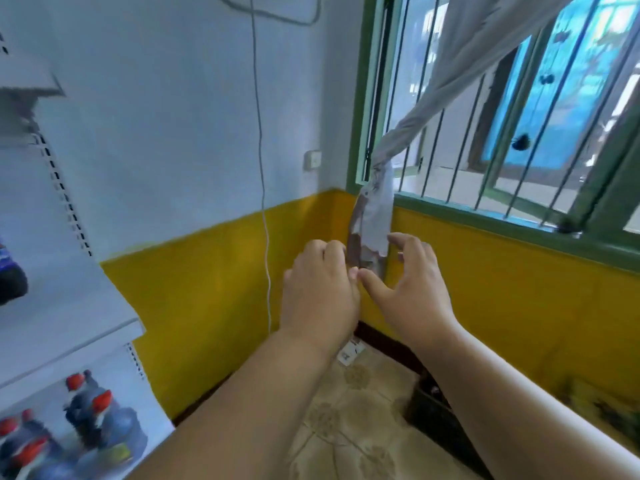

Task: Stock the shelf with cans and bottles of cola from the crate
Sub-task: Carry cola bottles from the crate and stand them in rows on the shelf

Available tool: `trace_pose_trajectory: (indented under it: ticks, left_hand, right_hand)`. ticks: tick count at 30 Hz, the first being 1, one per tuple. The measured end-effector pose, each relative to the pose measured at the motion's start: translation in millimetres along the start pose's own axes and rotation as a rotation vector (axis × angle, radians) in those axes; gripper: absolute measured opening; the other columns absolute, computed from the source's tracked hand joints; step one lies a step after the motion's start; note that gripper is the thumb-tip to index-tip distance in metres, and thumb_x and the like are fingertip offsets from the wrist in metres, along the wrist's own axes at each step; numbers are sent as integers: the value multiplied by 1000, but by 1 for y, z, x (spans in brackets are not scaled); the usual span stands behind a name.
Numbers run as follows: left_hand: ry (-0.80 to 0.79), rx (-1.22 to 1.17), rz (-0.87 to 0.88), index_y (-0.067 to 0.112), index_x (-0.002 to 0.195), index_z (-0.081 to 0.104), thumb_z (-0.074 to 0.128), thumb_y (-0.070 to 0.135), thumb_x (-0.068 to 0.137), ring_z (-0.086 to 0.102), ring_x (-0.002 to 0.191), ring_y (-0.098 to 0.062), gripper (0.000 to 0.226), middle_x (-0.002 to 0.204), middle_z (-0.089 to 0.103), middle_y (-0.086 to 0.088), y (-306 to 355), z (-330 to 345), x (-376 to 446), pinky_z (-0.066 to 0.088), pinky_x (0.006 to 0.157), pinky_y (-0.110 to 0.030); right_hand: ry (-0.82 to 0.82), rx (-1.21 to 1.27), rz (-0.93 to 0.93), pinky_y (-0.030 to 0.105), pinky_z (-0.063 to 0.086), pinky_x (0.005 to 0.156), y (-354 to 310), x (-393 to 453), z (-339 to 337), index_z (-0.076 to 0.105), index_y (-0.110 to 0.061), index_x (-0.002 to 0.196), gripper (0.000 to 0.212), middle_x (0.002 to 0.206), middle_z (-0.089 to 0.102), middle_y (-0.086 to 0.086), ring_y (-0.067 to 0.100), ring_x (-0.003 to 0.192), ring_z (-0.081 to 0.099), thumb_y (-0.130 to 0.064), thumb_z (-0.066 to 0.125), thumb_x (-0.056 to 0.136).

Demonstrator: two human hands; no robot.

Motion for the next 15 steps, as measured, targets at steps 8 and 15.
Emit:
trace_pose_trajectory:
  ticks: [8,15]
  left_hand:
    - [-187,-121,185,25,133,48,47,46,100,52,115,-16,39,130,52,2,157,106,-43,51,93,-40]
    - [-318,-142,334,20,134,47,47,42,100,51,115,-18,41,130,52,-1,218,174,-43,39,87,-31]
  right_hand:
    - [139,-130,216,34,50,101,149,-42,-133,41,-30,144,73,145,44,-5,13,130,46,-52,74,83]
    - [224,-111,355,39,50,102,228,-52,-171,41,-29,143,73,146,44,-3,14,130,45,-51,76,83]
Point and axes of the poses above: each hand's wrist, its own x-axis towards the middle knuckle, its own z-axis out of the palm, y = z × x, the point moved 5 cm from there along x, towards the middle knuckle
